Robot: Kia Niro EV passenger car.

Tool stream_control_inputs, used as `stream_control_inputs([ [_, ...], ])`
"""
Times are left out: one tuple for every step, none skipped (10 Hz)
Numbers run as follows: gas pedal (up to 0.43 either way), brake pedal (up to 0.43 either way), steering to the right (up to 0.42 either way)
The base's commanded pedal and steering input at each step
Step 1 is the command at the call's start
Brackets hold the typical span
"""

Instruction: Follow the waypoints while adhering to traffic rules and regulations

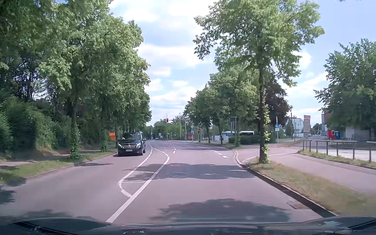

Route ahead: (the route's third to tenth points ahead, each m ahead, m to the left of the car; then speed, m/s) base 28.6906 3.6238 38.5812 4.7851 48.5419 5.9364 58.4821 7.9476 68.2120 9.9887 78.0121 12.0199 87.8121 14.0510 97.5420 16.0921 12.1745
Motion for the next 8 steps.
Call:
stream_control_inputs([
  [0.020,0.012,-0.017],
  [0.020,0.012,-0.019],
  [0.020,0.012,-0.020],
  [0.020,0.012,-0.020],
  [0.020,0.012,-0.020],
  [0.020,0.012,-0.015],
  [0.020,0.012,-0.012],
  [0.008,0.012,-0.013],
])
